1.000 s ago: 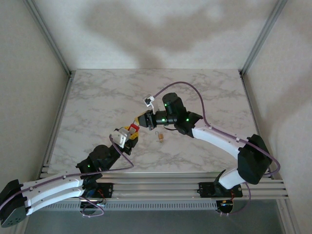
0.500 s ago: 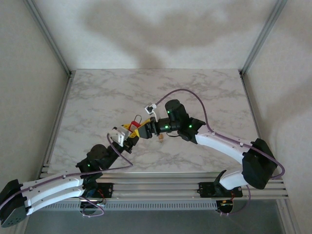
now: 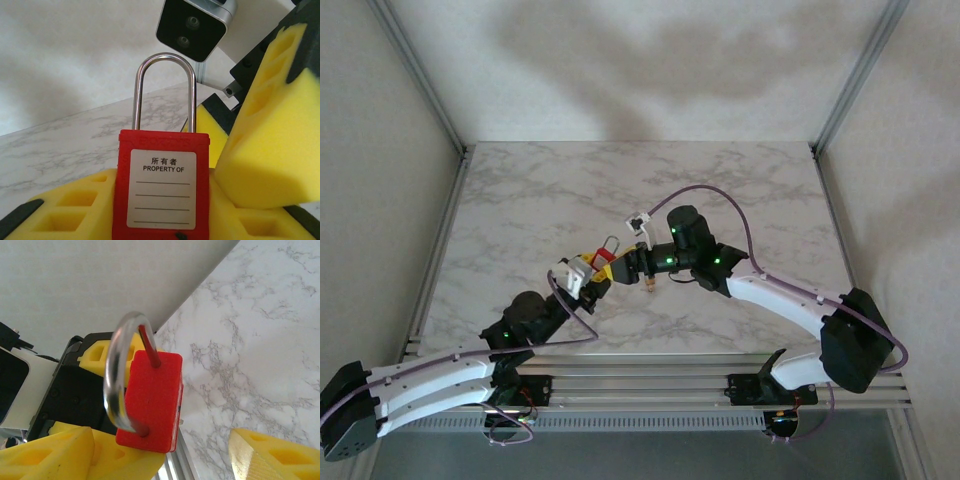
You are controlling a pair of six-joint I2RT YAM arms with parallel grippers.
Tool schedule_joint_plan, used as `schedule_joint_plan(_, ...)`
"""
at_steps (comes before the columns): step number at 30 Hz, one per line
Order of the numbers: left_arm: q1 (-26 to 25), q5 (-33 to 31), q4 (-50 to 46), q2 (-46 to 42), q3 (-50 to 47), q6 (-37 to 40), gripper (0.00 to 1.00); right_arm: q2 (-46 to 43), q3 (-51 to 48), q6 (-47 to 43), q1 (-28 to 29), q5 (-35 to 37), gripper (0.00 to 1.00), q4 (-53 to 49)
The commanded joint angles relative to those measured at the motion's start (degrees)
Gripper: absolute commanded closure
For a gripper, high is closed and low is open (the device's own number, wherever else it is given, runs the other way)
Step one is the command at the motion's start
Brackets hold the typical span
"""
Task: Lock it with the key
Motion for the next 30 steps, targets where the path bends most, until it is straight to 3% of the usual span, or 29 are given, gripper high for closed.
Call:
schedule_joint_plan(1,0.4,3.2,3.1,0.0,4.2,0.7,1.0,0.6,-1.6,1.2,0.1,-2.7,0.3,-0.4)
schedule_joint_plan(12,0.4,10.7,-3.8,3.4,6.4,2.4,1.0,-2.6,-6.2,5.4,-1.2,0.1,0.36,7.7)
schedule_joint_plan(25,0.3,10.7,-5.8,5.5,7.4,2.7,1.0,-8.0,-12.4,12.4,-4.0,4.7,0.38,16.7)
schedule_joint_plan(30,0.3,9.7,-6.3,6.2,7.9,2.6,1.0,-7.5,-13.0,14.8,-6.2,3.3,0.39,19.1)
